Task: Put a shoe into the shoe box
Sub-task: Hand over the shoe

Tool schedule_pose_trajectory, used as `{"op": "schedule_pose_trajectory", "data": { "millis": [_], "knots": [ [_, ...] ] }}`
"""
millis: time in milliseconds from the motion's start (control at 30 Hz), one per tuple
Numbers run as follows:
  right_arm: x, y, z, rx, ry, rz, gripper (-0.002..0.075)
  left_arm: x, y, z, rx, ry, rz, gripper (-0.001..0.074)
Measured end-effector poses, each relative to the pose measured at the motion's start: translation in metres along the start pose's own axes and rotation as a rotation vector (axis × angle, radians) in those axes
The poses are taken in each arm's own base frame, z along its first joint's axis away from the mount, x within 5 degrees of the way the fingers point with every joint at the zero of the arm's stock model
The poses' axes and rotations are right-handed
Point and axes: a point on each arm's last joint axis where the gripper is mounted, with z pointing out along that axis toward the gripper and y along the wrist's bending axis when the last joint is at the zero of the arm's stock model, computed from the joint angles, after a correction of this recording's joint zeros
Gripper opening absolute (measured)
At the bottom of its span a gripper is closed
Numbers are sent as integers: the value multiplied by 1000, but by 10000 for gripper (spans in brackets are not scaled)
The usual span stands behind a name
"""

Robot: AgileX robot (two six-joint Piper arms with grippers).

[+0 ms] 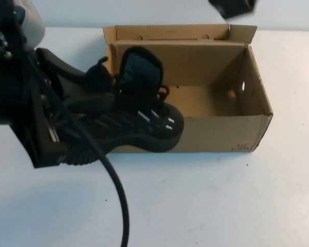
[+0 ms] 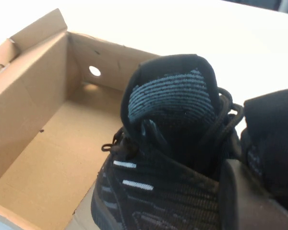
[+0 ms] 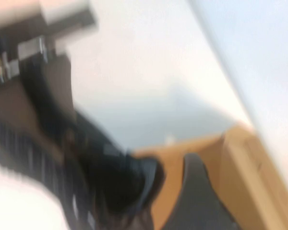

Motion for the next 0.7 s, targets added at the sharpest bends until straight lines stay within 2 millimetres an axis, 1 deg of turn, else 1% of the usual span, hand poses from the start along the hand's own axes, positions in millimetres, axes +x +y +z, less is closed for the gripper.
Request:
{"op": "schedule_pose_trajectory", "data": {
  "millis": [67, 100, 300, 433, 533, 633, 700],
  "knots": [
    [12, 5, 3, -12, 57, 0, 376, 1, -2, -1, 11, 6, 20, 66],
    [20, 8, 8, -25, 94, 2, 376, 1, -2, -1, 14, 9, 31, 66],
    [68, 31, 41, -137, 295, 65, 375, 0, -1, -2, 3, 5, 128, 66],
    [95, 42, 60, -165, 367, 79, 375, 0, -1, -2, 3, 4, 162, 66],
    [114, 45, 68, -159, 401, 100, 375, 0, -1, -2, 5, 6, 166, 66],
    [132, 42, 69, -146, 445, 136, 372, 2, 0, 1, 17, 22, 160, 65],
    [142, 40, 69, -142, 474, 160, 357, 5, 3, 3, 29, 38, 148, 65]
  ]
}}
